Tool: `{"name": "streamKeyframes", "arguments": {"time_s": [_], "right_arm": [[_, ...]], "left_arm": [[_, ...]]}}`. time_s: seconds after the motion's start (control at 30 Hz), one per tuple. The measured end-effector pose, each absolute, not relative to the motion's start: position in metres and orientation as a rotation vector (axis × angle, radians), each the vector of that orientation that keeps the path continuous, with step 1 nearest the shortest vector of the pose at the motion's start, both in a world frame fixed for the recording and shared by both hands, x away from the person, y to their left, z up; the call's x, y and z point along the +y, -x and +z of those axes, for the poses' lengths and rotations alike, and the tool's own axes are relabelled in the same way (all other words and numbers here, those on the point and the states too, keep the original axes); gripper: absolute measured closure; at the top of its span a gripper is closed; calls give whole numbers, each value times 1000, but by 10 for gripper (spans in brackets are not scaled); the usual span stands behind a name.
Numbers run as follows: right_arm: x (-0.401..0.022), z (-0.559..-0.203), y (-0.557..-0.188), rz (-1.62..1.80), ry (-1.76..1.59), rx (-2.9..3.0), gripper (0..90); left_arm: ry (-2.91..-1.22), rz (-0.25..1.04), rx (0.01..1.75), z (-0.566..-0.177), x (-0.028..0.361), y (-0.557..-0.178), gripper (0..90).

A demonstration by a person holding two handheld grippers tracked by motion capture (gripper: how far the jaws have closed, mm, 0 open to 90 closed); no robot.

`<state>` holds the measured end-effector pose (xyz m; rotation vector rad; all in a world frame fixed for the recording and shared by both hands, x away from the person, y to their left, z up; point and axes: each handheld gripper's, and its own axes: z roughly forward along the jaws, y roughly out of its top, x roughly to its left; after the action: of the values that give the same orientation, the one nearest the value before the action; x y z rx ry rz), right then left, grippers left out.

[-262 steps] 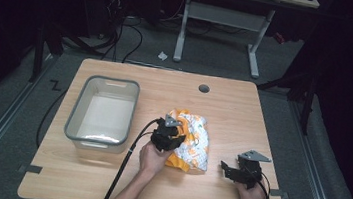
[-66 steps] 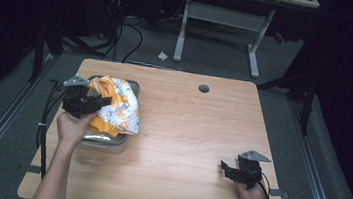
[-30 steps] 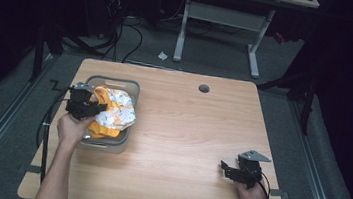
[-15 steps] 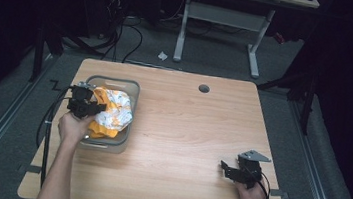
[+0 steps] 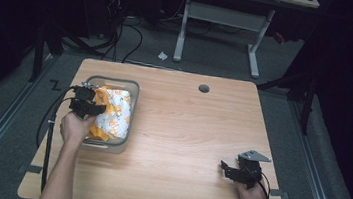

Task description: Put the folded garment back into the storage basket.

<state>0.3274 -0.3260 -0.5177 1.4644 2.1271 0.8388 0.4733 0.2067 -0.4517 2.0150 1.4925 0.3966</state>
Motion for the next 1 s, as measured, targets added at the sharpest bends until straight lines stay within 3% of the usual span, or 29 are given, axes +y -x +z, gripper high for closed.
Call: {"name": "streamKeyframes", "arguments": {"time_s": [0.03,0.2,0.57,1.0], "right_arm": [[-326,-518,-327,839,-1464,2127,244],[-326,-518,-327,838,-1464,2127,244],[-326,-518,-327,839,-1465,2127,244],[-326,-518,-327,839,-1465,2127,244]], "left_arm": [[-1984,418,1496,-449,207,-470,518],[-1929,495,1465,-438,208,-457,417],[-1843,554,1337,-414,197,-437,375],[-1859,523,1184,-405,161,-415,338]]}}
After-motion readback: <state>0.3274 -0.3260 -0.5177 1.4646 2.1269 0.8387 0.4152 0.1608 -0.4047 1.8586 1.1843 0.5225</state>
